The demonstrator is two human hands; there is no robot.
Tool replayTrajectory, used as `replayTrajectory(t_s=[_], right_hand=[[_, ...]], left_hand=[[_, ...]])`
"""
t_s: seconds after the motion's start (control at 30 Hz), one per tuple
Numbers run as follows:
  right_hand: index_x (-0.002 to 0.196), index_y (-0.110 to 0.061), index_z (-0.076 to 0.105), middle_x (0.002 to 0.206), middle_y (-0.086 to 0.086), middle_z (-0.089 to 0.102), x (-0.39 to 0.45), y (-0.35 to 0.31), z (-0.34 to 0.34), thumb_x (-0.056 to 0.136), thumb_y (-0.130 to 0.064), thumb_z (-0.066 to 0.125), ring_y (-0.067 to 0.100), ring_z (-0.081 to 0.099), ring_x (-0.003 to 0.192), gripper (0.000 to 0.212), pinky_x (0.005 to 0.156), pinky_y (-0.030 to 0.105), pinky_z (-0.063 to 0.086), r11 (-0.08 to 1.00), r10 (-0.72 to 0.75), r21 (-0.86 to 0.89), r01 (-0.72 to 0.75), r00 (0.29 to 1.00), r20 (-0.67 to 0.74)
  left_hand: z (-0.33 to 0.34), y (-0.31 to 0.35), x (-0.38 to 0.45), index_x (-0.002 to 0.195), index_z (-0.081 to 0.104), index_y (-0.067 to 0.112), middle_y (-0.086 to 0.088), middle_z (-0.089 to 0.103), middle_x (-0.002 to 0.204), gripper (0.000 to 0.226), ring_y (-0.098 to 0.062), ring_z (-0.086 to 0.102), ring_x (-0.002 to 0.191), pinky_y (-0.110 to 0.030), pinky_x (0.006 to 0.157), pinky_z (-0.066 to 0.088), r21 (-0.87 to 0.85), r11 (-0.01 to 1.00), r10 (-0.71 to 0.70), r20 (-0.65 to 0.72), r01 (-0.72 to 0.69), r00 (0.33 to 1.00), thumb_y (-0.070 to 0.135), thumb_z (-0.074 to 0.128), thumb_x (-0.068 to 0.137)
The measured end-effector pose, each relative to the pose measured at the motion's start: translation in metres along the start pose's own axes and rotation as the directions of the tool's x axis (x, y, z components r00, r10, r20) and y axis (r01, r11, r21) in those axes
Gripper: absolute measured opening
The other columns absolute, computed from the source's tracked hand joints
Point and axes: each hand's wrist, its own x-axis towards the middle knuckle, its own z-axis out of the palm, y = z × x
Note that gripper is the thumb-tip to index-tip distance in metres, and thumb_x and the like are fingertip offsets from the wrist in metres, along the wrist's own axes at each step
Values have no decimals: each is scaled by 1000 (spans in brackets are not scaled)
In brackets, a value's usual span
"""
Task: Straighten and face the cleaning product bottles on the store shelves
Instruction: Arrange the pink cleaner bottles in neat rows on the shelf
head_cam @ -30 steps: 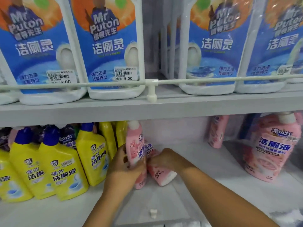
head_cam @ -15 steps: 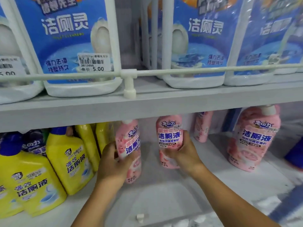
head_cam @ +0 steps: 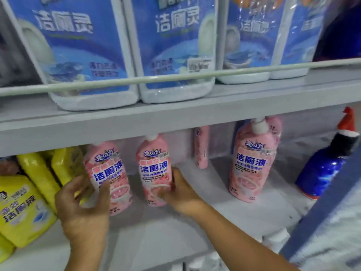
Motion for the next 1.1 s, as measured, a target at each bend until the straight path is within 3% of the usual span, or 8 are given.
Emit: replayTrajectory(t_s=[0.07,0.13,0.3,0.47,0.73,0.83,0.93,1.1], right_hand=[[125,-22,56,119,-8,66,-21,3,-16,82,-27,84,2,65,101,51,88,16,54,1000,15,13,-14,994,-104],[105,-20,61,98,-7,67,-57,6,-45,84,-9,80,-4,62,81,31,72,8,47,998,-37,29,52,922,-386],[99,-24,57,95,-4,60,-133,11,-144,84,-22,76,9,62,87,24,78,13,46,949,-314,-263,172,538,-783],[122,-33,58,117,-16,66,-117,25,-194,80,-26,83,3,65,105,49,93,32,54,982,-99,-188,-12,817,-568],[133,-29,62,121,-17,72,-96,17,-182,89,-11,72,0,67,112,48,97,24,55,987,-85,-139,75,994,-66],[120,-31,67,119,-10,71,-96,20,-177,88,-21,76,2,68,107,35,96,29,57,983,-129,-154,100,972,-195],[111,-34,62,116,-4,60,-101,23,-197,86,-29,77,8,66,101,30,88,32,58,986,-162,-137,98,768,-619],[125,-30,58,123,5,62,-81,32,-194,77,-27,82,16,67,107,54,93,48,58,988,-135,-142,58,763,-632]], left_hand=[[15,25,-36,103,60,9,-14,67,99,40,-15,62,85,-20,79,50,-53,998,38,-71,-42,997,28,86,81],[37,46,-67,91,61,15,2,69,88,29,-3,63,77,-10,72,48,-142,988,82,102,-67,991,14,85,74],[98,57,-110,84,70,36,10,75,85,34,-1,68,78,-7,73,50,-138,986,-30,399,93,916,4,82,82],[155,69,-133,107,65,28,9,76,98,32,-5,71,92,-10,79,51,-44,984,-116,578,173,808,6,76,86],[185,81,-128,115,57,55,20,74,114,56,0,70,104,-26,89,56,20,985,-144,631,169,763,22,86,80],[167,79,-129,113,58,51,21,76,106,56,-2,73,96,-33,86,59,25,982,-172,540,188,824,18,87,78],[130,77,-122,122,58,34,16,77,109,56,-7,73,100,-34,88,56,-35,976,-177,445,215,878,4,81,80],[55,58,-93,116,63,37,7,77,113,52,-13,73,104,-40,92,54,-37,983,-163,287,181,944,12,86,77]])
